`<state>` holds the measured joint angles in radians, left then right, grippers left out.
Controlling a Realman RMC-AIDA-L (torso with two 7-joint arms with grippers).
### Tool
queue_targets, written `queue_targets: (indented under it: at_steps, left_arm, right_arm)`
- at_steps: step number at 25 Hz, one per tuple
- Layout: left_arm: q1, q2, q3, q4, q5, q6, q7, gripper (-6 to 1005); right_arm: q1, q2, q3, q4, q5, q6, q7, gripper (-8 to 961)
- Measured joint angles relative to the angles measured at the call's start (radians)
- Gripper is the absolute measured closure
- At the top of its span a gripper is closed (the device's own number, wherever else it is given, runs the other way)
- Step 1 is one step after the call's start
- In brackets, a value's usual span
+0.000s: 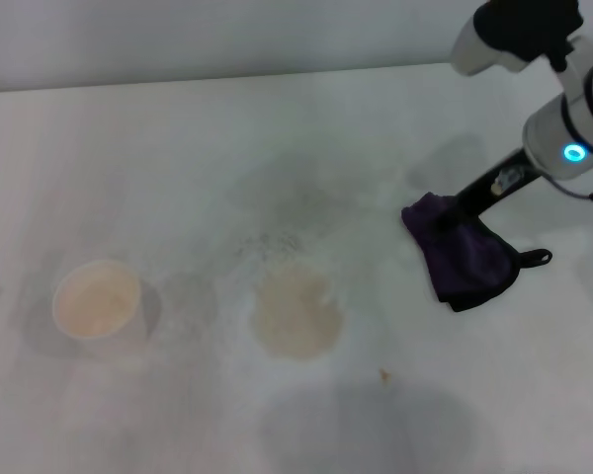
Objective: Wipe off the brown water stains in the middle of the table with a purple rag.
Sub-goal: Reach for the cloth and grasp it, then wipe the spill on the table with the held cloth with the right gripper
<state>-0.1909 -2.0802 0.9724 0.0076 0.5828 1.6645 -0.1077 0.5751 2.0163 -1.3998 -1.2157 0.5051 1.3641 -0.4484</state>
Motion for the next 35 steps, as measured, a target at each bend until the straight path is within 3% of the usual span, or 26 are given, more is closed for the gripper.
queue_targets:
  at_steps: [15, 25, 35]
  left_arm:
    - [-0.02, 0.002, 0.0, 0.0, 0.0, -0.008, 0.003, 106]
    - [-0.021, 0.002, 0.0, 0.0, 0.0, -0.008, 0.003, 107]
    - [-0.021, 0.002, 0.0, 0.0, -0.001, -0.009, 0.017, 106]
  right_arm:
    - [0.041, 0.0, -0.023, 0.13, -0.008, -0.032, 0.025, 151]
    - [0.055, -0.001, -0.027, 0.154, -0.036, -0.06, 0.055, 609]
    - [0.062, 0.008, -0.113, 0.144, 0.003, -0.074, 0.062, 848]
